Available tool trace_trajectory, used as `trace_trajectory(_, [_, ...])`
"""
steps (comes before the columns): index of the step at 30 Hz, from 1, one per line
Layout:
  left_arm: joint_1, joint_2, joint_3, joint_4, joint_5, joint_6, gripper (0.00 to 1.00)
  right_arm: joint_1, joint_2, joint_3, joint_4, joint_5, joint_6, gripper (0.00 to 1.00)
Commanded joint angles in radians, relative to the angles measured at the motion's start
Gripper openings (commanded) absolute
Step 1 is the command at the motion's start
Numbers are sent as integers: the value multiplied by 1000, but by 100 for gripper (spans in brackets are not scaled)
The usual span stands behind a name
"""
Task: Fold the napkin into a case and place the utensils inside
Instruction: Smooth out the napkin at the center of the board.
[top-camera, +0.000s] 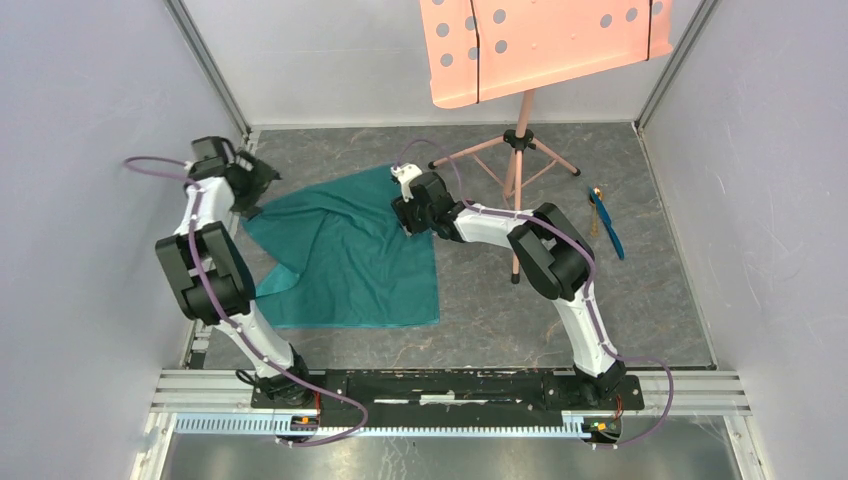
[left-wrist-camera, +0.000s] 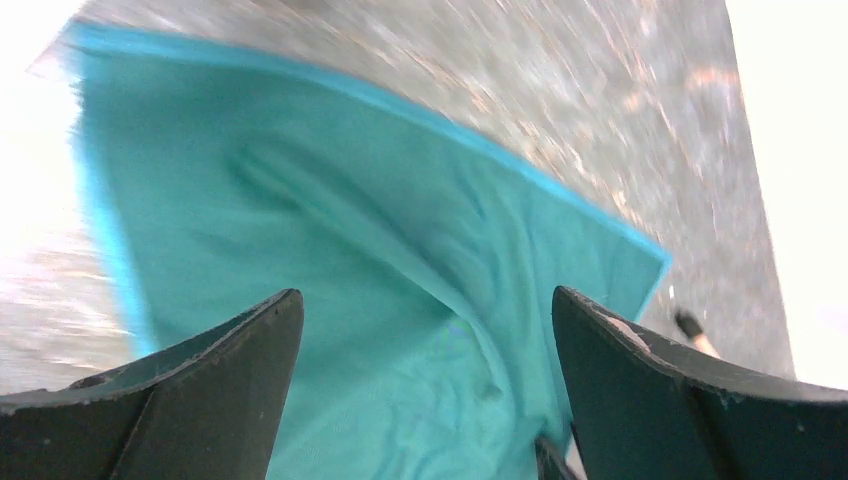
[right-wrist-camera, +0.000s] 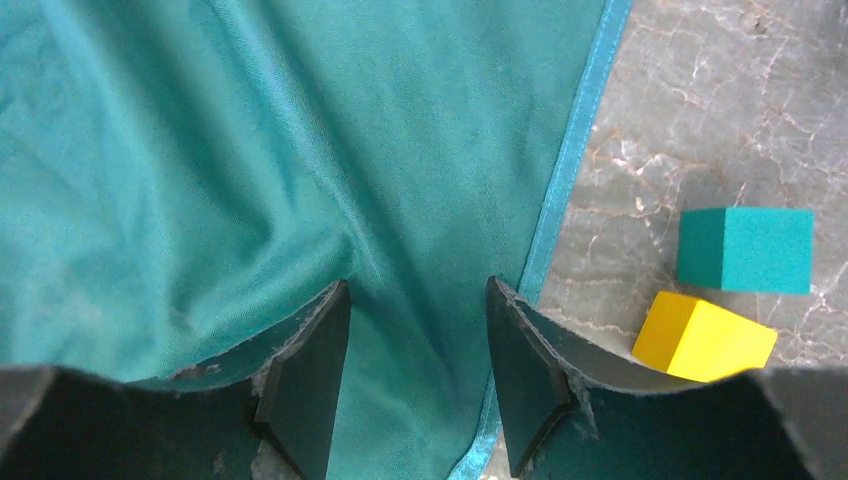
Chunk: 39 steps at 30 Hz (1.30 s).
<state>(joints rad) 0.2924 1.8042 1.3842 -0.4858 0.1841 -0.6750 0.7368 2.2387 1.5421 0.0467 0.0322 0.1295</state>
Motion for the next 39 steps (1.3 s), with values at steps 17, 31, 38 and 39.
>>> trace_trajectory(17, [131,294,137,-23,-210,100,67,-17,-59,-13,40,-121,-7,59])
trace_trajectory(31, [-45,371,629,-88,-351,314,4,-28,-37,50,51,-64,21,60])
trace_trajectory(38, [-34,490,854,-331,-492,303,52,-31,73,285,26,81,13,67])
trace_trajectory(39, [-32,488,866,-356,-490,289,67,-33,101,337,3,103,2,69])
